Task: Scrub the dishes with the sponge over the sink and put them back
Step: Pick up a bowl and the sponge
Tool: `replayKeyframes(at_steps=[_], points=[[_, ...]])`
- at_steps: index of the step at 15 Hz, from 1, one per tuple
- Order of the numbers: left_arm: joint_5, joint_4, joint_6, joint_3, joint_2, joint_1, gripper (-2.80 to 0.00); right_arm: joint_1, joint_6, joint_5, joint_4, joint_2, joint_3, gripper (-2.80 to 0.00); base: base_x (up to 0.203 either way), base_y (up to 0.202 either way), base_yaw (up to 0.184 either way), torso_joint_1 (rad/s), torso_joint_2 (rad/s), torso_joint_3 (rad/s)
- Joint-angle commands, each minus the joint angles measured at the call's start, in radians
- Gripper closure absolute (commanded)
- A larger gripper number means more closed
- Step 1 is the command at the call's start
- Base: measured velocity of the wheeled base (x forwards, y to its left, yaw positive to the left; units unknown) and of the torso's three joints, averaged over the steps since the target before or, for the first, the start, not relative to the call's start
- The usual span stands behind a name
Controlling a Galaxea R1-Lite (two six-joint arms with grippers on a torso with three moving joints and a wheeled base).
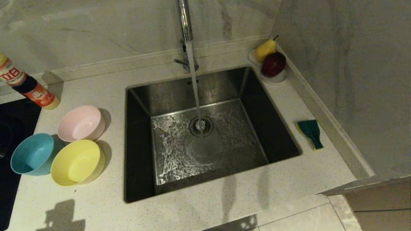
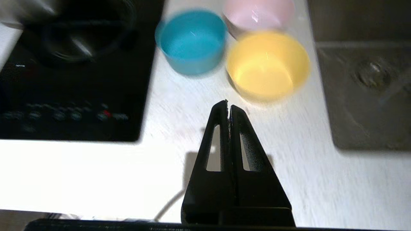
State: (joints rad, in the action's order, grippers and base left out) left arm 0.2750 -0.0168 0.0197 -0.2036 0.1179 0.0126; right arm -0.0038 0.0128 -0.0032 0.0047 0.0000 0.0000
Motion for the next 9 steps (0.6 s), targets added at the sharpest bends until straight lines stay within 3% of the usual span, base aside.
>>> replayKeyframes(at_steps=[1, 4, 9], points=[[-0.077, -0.007, -0.019, 0.102, -0.126, -0.008, 0.00, -0.001, 0.000, 0.000, 0.000, 0.000, 0.000, 0.00, 0.000, 0.000, 0.000, 0.000, 0.00, 0.000], [-0.261, -0.005, -0.012, 0.180, -0.118, -0.009, 0.00, -0.001, 0.000, 0.000, 0.000, 0.000, 0.000, 0.00, 0.000, 0.000, 0.000, 0.000, 0.00, 0.000], [-0.283, 0.006, -0.012, 0.200, -0.116, -0.010, 0.00, -0.001, 0.000, 0.000, 0.000, 0.000, 0.000, 0.00, 0.000, 0.000, 0.000, 0.000, 0.00, 0.000]])
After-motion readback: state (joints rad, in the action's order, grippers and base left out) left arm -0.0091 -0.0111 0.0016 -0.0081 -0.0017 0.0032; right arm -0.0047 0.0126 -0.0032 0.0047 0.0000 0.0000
